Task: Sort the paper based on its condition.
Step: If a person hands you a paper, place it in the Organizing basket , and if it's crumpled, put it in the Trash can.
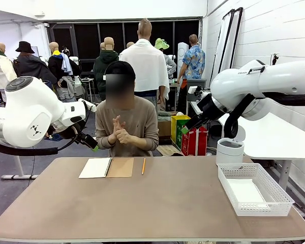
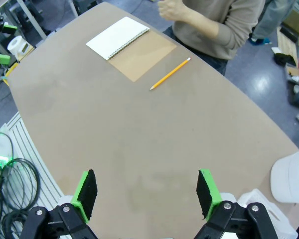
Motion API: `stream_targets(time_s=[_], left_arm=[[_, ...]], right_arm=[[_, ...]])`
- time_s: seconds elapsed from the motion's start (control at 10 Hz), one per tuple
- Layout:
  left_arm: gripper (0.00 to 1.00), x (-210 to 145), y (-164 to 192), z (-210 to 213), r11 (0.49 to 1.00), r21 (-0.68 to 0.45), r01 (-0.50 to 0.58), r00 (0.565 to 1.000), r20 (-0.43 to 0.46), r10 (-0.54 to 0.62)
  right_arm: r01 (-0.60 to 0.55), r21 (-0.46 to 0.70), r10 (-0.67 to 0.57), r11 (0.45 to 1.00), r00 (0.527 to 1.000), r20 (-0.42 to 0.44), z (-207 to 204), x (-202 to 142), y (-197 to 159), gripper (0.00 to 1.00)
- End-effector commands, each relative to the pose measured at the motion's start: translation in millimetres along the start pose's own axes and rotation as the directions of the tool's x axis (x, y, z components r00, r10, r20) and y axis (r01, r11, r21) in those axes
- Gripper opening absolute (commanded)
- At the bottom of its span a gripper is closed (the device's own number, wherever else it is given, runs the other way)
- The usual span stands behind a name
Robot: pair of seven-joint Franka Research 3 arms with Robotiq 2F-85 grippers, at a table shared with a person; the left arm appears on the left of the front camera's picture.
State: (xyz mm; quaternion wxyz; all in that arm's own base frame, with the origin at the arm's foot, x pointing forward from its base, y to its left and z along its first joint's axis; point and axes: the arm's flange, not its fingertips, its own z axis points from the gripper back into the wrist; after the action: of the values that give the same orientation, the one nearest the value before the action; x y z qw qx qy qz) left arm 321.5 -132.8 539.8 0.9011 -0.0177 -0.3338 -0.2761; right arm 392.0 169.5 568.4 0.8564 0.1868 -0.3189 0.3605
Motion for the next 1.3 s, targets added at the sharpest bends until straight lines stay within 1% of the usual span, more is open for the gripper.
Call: stream_targets(time_s=[0.0,1.2], left_arm=[[1.00,-1.1,0.8,0.1,1.000,-0.002,-0.003,1.000,0.000,0.003],[1.00,-1.1,0.8,0.1,1.000,-0.002,-0.003,1.000,0.000,0.003]], right_arm=[[0.001,0.006,-0.001,1.000,1.000,-0.005,1.1,1.1,0.2,1.00],[0.001,0.006,-0.001,1.000,1.000,-0.005,1.1,1.1,0.2,1.00]])
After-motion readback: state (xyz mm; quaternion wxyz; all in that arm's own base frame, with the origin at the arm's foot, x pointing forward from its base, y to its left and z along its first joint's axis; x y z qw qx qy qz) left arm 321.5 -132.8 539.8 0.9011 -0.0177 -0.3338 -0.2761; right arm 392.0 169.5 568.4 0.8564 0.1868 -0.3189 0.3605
